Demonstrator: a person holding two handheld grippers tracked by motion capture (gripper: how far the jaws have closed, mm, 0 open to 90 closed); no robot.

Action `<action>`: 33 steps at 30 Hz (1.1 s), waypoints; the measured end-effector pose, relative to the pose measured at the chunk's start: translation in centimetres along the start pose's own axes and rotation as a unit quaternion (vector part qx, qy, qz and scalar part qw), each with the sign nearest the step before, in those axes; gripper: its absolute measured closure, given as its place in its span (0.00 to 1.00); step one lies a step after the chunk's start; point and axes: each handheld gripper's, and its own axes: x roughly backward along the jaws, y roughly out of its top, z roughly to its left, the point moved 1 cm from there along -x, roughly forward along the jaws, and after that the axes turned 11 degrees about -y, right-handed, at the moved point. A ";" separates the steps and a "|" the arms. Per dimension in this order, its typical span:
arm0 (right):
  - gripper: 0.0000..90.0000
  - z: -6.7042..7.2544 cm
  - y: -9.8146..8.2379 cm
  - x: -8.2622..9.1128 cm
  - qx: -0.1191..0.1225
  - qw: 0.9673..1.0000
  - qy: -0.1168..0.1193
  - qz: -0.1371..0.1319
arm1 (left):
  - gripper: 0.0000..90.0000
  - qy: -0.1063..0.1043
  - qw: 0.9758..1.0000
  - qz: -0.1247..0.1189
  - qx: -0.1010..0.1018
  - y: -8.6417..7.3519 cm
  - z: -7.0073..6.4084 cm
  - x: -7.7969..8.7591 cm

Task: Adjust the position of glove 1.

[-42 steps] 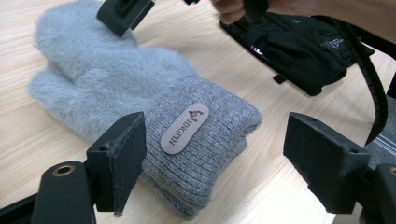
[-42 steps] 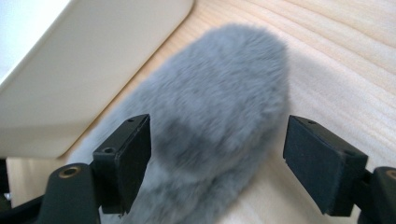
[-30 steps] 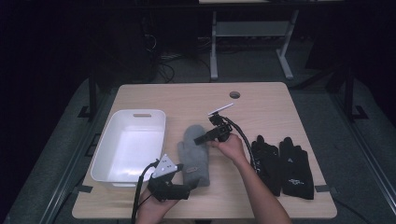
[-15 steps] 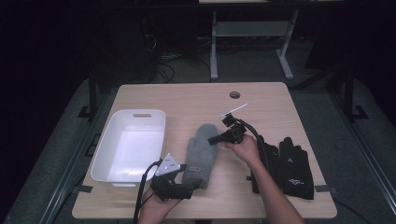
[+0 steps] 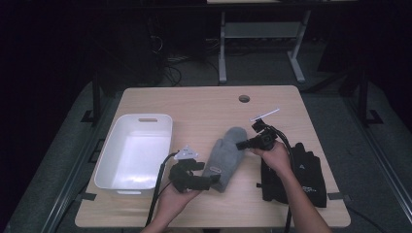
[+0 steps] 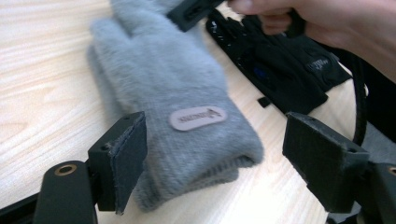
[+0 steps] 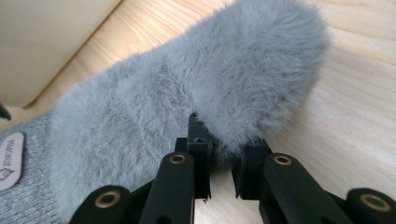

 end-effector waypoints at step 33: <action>0.43 -1.1 -1.2 -1.3 -0.049 0.998 0.039 0.003 | 0.35 -0.065 0.978 0.092 0.176 -0.6 4.7 -3.0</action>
